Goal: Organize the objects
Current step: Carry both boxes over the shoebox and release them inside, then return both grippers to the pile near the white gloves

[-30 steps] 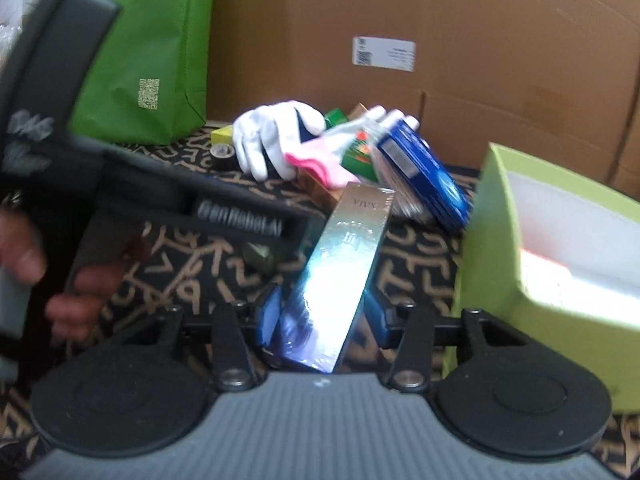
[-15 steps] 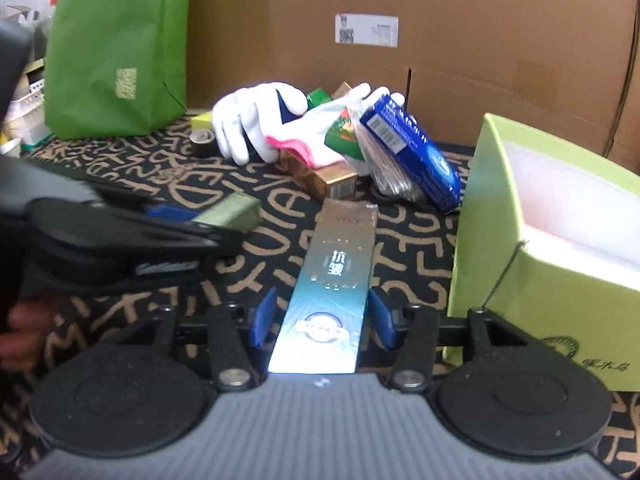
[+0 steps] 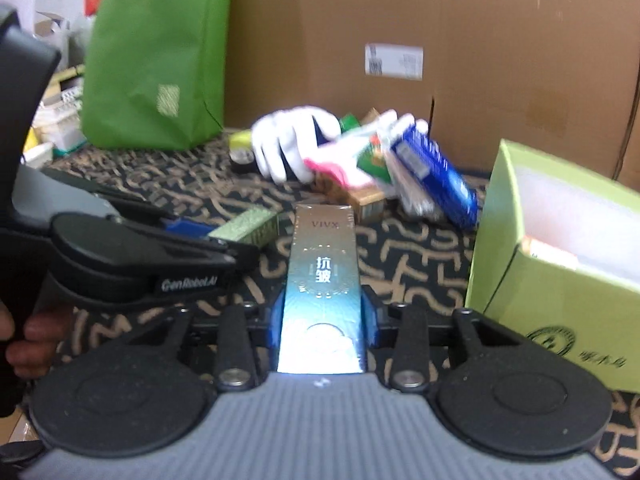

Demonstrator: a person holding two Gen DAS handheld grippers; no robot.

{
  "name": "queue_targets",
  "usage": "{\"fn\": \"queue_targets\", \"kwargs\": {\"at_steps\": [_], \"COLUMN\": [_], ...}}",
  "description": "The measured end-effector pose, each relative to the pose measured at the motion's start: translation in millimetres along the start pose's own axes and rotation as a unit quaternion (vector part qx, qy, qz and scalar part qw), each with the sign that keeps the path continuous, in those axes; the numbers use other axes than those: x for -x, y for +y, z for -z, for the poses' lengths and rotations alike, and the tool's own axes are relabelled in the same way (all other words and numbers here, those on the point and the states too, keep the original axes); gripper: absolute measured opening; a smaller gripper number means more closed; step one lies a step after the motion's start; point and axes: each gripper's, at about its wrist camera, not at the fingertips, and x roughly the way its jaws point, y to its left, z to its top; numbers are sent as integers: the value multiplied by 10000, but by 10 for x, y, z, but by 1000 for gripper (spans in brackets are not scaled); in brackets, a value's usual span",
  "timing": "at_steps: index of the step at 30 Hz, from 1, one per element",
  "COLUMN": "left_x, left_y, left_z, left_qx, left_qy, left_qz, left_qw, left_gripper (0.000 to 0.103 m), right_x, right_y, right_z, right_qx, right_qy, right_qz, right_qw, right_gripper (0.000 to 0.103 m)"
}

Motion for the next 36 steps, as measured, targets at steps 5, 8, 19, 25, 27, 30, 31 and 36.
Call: {"fn": "queue_targets", "kwargs": {"at_steps": [5,8,19,25,27,30,31,36], "left_x": [392,537,166,-254,-374,-531,-564,-693], "left_y": [-43,-177,-1137,-1525,-1552,-1561,-1559,-1552], "left_z": [-293,-520,-1158,-1241,-1237,-1229,-1223,-1191], "left_qx": [-58,-147,-442,-576,-517,-502,-488,-506], "left_qy": [-614,-992,-1213,-1098,-958,-856,-830,-712], "left_qz": [169,377,1754,1878,1894,1786,1739,1701], "left_qw": [9980,9942,9760,9743,9759,9789,9800,9815], "left_gripper": [23,23,23,23,23,23,23,23], "right_x": [414,651,848,569,454,334,302,150], "right_y": [-142,-320,-1086,-1513,-1590,-1694,-1721,-1776], "right_z": [-189,-297,-407,-299,-269,-210,-185,-48], "right_qx": [-75,-160,-559,-658,-637,-683,-716,-858], "right_qy": [-575,-892,-1376,-1314,-1259,-1198,-1159,-820], "right_qz": [102,401,1767,2051,2095,2079,2073,1964], "right_qw": [9983,9951,9730,9676,9676,9684,9688,9733], "right_gripper": [38,38,38,38,38,38,38,38]}}
